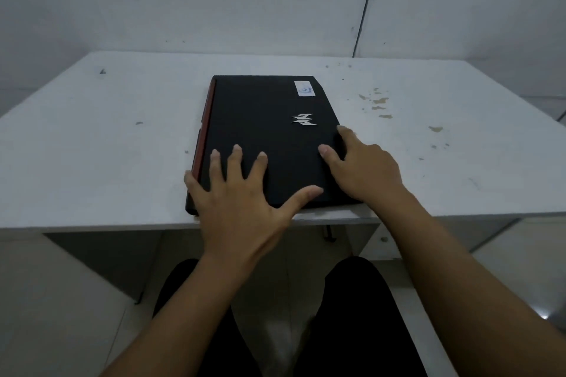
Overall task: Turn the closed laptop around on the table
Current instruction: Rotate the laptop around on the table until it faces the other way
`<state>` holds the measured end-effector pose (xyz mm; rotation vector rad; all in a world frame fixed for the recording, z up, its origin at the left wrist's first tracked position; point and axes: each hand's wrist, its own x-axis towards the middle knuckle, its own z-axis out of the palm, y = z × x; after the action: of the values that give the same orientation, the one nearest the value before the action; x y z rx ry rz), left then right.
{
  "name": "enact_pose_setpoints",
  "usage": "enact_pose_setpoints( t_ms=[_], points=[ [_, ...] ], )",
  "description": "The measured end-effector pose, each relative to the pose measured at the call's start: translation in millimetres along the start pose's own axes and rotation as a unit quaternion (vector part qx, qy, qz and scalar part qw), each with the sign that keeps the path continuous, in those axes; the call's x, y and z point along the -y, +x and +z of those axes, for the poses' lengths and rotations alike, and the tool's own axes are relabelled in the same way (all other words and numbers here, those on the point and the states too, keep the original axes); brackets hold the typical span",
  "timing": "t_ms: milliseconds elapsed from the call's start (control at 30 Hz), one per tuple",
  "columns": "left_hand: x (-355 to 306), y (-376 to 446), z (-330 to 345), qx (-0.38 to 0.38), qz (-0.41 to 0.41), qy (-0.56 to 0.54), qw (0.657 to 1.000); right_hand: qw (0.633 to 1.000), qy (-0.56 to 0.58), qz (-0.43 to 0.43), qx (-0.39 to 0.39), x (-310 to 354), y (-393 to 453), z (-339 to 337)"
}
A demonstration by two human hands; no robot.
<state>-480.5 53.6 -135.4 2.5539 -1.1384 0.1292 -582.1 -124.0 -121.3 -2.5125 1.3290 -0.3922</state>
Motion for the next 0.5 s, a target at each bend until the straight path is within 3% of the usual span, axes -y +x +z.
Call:
enact_pose_setpoints(
  t_ms=[133,233,500],
  points=[
    [14,9,14,-0.114,0.045,-0.004,0.992,0.999,-0.043,-0.006,-0.014,-2,-5,1],
    [19,16,16,-0.16,0.066,-0.038,0.984,0.998,-0.059,0.0,-0.035,4,-10,4],
    [81,53,0,-0.104,0.084,-0.025,0.991,0.997,-0.064,0.029,-0.037,55,-49,16]
  ],
)
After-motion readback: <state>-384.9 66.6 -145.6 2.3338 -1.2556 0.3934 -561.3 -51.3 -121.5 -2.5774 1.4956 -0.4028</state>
